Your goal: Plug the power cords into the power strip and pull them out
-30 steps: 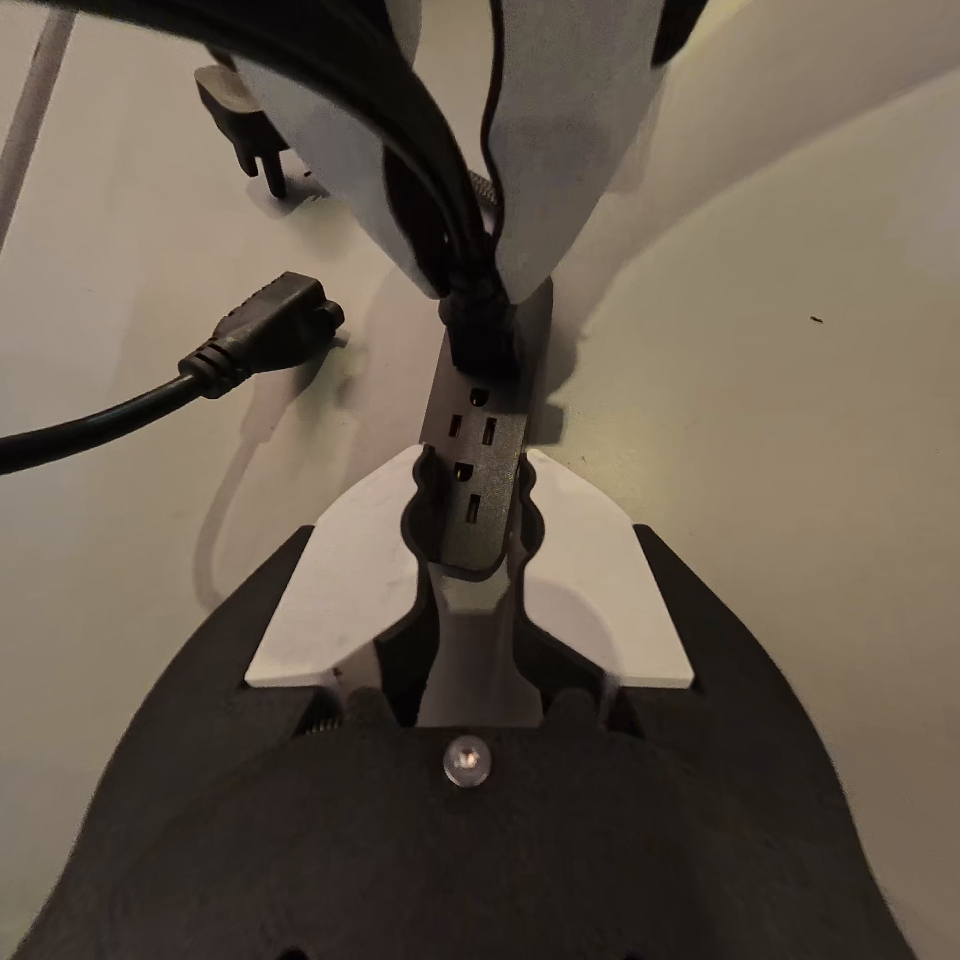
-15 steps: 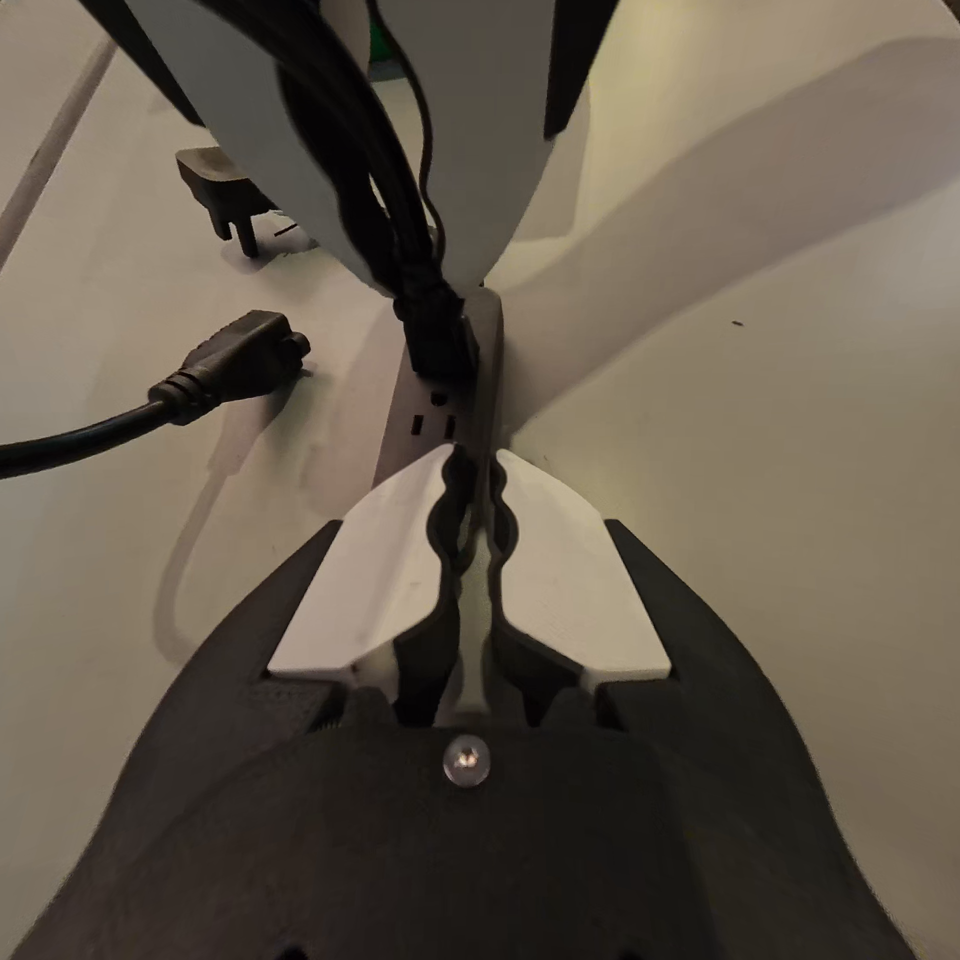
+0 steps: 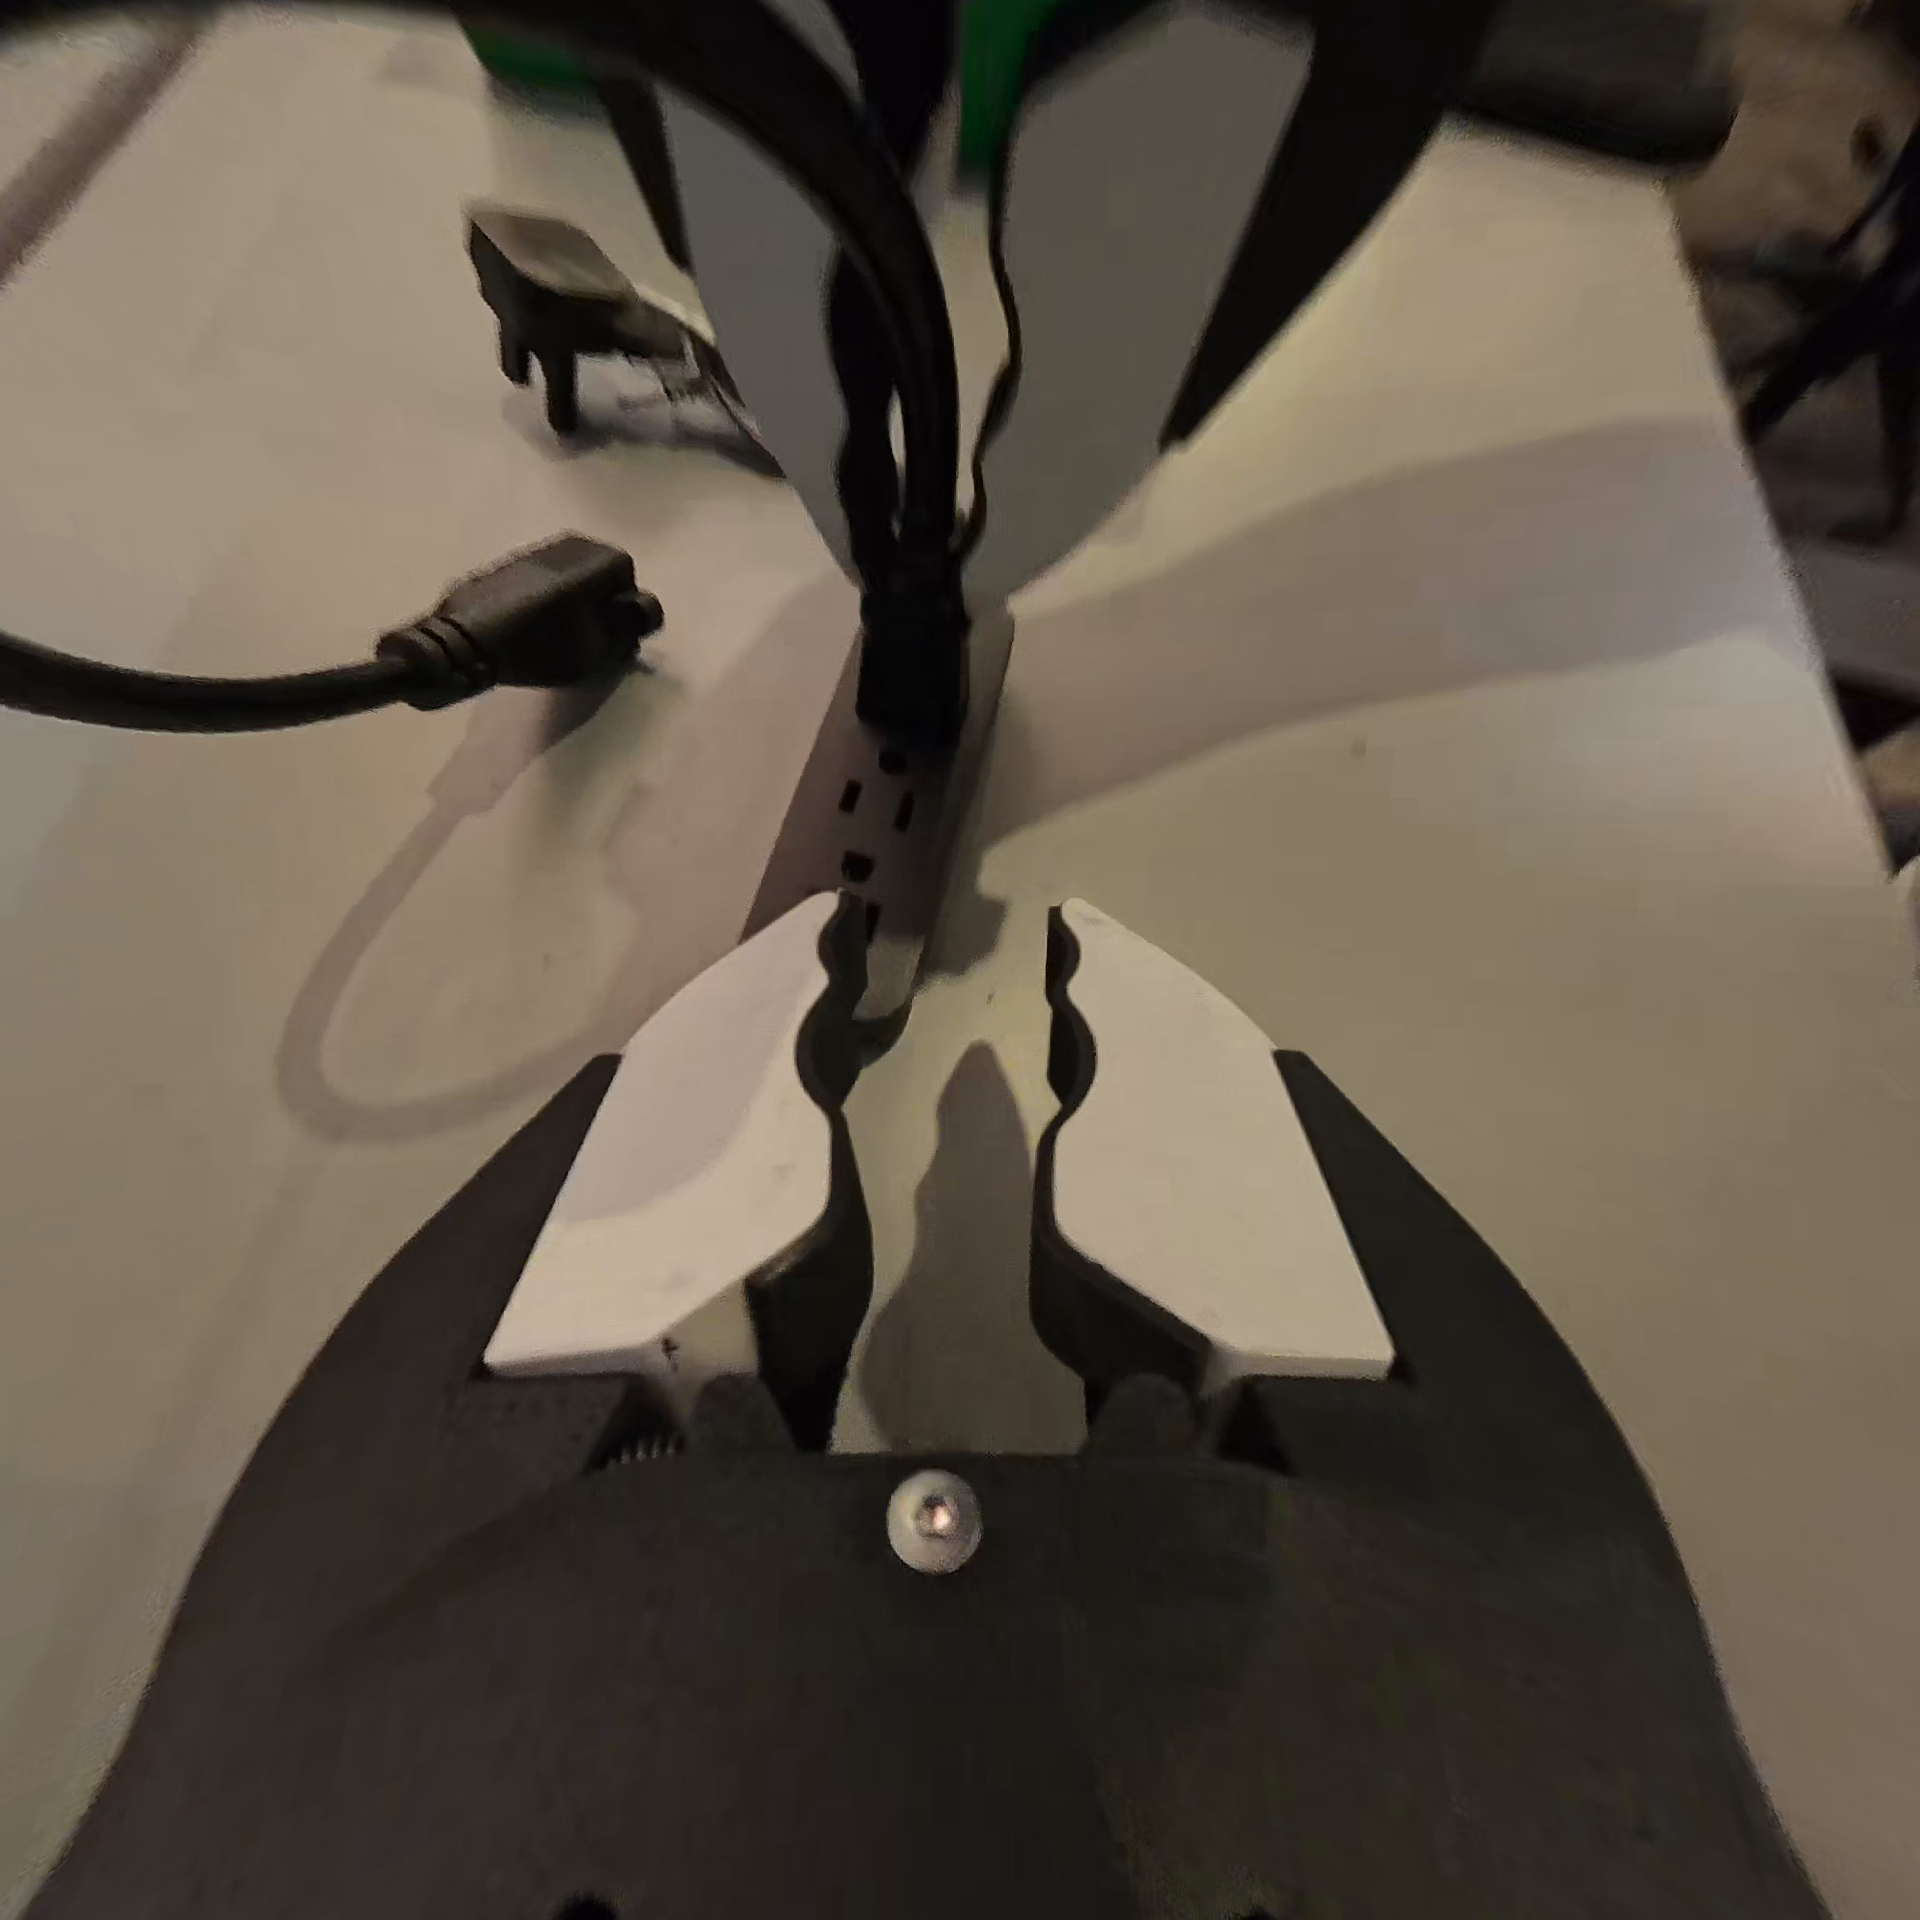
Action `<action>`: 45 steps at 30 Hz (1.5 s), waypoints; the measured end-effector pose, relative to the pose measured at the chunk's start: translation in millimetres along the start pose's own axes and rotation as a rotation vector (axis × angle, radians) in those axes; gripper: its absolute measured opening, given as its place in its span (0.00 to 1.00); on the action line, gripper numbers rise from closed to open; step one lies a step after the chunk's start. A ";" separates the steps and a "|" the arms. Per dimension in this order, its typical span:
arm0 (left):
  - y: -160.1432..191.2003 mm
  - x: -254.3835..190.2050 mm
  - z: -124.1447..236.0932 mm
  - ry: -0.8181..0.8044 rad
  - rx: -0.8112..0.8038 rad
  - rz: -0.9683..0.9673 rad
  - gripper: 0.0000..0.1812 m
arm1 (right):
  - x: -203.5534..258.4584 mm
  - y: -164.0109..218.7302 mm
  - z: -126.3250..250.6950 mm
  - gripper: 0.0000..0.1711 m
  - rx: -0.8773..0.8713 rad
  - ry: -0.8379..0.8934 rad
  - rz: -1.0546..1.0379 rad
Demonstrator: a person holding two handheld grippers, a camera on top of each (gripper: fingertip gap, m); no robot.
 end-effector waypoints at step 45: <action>22.4 -5.0 -21.5 -0.385 -0.104 -0.028 0.22 | 0.0 0.9 -0.5 0.09 0.008 -0.010 -0.068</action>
Point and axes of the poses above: each gripper's, where its closed fingertips meet, z back along the fingers, y out of its underside, x = y × z across the jaws, the point moved 6 cm from there along z, back along the fingers, and after that the axes turned 12 degrees about z, right-handed, at the moved point
